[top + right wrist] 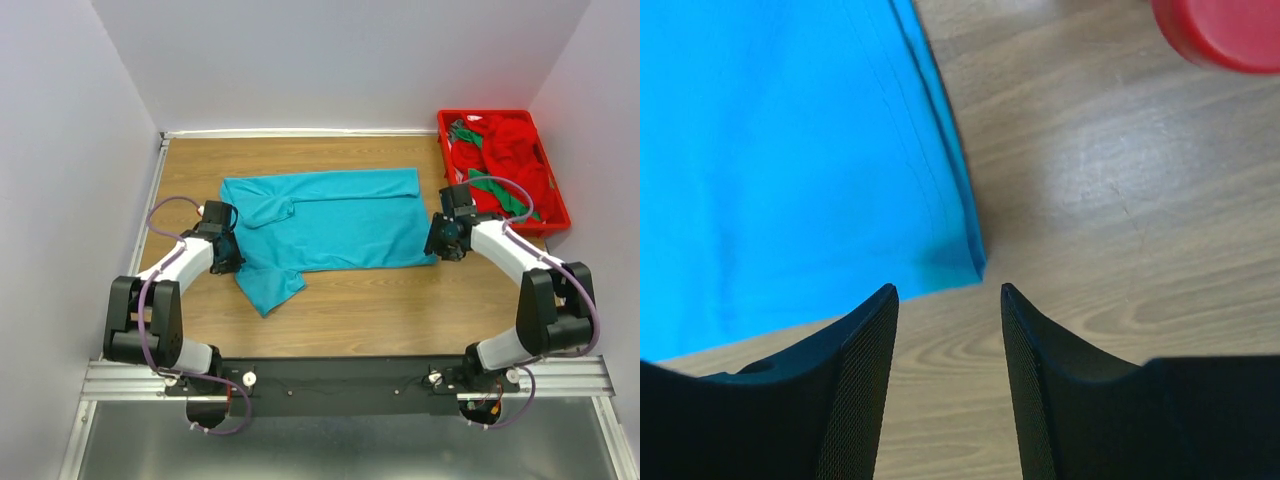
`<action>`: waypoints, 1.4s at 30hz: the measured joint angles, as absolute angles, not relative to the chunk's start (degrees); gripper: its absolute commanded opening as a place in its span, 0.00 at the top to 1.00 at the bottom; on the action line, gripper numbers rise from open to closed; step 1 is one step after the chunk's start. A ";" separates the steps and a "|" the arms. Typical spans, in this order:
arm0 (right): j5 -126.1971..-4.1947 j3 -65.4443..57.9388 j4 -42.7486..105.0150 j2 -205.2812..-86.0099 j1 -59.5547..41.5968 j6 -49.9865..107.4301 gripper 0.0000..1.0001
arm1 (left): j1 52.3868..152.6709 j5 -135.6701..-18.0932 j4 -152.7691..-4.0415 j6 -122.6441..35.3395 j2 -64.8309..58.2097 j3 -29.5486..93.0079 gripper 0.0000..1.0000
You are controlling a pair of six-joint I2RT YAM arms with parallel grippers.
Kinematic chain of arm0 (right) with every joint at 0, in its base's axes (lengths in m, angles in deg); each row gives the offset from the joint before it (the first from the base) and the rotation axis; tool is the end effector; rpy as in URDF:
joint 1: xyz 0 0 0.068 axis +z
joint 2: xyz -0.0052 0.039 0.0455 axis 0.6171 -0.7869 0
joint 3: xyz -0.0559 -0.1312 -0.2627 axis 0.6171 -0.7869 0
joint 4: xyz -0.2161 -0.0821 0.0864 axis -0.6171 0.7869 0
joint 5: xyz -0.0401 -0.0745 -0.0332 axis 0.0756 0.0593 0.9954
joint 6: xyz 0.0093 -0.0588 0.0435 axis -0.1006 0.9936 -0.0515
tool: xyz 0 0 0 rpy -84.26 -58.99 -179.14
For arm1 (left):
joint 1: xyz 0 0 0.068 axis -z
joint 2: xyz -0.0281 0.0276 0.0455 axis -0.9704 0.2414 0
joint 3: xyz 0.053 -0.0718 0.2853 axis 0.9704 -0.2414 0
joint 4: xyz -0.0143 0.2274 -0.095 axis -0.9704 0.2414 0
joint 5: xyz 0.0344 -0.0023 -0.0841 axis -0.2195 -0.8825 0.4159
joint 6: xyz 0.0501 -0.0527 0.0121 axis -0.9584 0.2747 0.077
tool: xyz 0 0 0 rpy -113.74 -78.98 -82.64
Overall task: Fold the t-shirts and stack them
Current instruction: Fold the tshirt
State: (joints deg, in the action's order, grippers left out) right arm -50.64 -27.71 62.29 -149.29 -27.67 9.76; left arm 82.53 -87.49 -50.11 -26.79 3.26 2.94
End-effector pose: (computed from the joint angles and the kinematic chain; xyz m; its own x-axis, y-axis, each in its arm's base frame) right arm 0.2725 0.0426 0.2062 -0.8576 0.2811 -0.4308 0.2706 0.9588 0.0870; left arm 0.2524 -0.0262 0.1828 -0.8360 -0.3838 -0.3921 -0.3440 0.9234 -0.1704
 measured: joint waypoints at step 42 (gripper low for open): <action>-47.69 -26.18 62.15 -150.85 -27.56 11.42 0.99 | 80.98 -86.97 -43.83 -30.24 -4.96 8.95 1.00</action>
